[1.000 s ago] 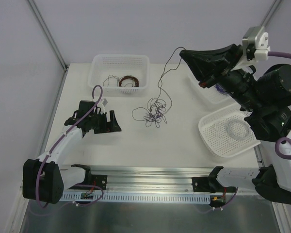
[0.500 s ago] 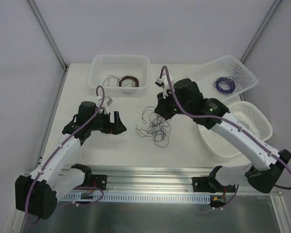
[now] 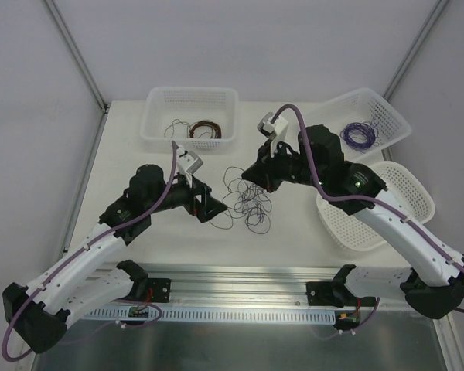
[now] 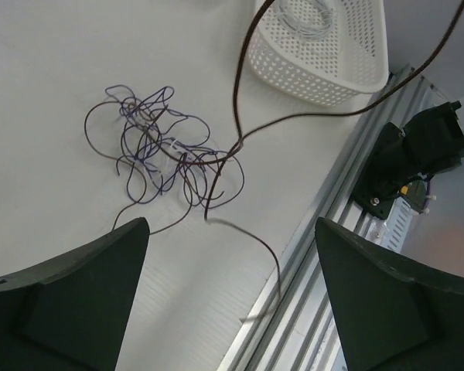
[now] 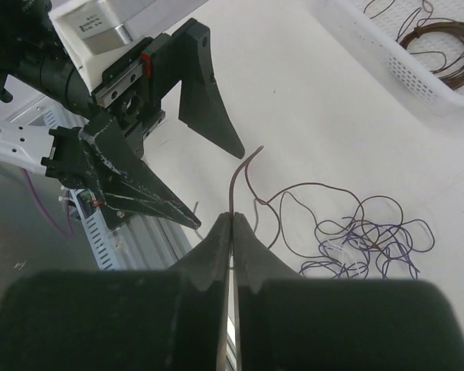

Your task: Untangle the cables

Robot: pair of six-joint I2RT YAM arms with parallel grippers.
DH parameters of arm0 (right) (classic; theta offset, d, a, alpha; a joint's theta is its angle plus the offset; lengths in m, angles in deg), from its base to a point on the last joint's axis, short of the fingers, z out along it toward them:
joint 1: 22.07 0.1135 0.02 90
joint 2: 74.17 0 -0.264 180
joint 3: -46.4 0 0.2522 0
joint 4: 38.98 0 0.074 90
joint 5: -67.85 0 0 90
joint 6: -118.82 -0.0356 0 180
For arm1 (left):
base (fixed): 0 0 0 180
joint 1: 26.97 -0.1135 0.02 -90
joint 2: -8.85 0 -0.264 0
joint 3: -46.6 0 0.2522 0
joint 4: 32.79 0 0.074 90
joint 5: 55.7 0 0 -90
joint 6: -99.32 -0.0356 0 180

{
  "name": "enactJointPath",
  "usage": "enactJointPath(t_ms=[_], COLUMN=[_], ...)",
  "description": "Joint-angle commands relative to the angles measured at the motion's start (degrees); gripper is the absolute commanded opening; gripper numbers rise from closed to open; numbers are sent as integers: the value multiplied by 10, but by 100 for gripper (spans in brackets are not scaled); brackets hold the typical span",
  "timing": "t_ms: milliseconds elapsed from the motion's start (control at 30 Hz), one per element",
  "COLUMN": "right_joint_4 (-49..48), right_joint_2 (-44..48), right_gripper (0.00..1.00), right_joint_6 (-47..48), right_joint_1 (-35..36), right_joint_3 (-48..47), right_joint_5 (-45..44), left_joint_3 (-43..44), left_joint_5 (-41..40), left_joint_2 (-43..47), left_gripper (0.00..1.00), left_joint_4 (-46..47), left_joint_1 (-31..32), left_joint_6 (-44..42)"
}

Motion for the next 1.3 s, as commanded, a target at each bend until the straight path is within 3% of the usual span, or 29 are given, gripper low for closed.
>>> enactJointPath(t_ms=[0,300,467,600,633,700,733,767,867,900,1000,1133,1267], right_joint_4=[-39,-78,-85,-101,-102,-101,-101,-100,-94,-90,-73,-61,-84], right_joint_2=[17,36,47,60,63,73,78,85,95,98,109,145,167], right_gripper=[1,1,1,1,1,1,2,4,17,35,59,71,74], right_joint_6=[-13,-43,-52,-61,-62,-60,-60,-60,-57,-55,-43,-29,-45], right_joint_1=[4,5,5,5,5,4,5,5,5,4,5,4,-3], right_joint_3=[9,35,44,62,69,81,94,100,118,121,136,175,244], right_joint_5=[34,71,78,79,75,54,45,35,12,4,-29,-110,-197], left_joint_3=[37,53,41,28,26,24,23,19,12,12,23,40,60], left_joint_5=[-10,-141,-178,-192,-193,-193,-194,-197,-222,-230,-258,-311,-348], left_joint_2=[-21,-109,-137,-149,-150,-148,-146,-140,-123,-119,-101,-79,-57], left_gripper=[90,86,77,51,36,20,5,0,0,0,0,0,0], left_joint_4=[61,134,211,264,270,277,276,275,269,254,222,155,102], left_joint_1=[37,125,137,142,143,144,144,144,144,144,144,144,144], left_joint_6=[-36,-122,-122,-111,-105,-97,-95,-91,-78,-68,-56,-38,-10])
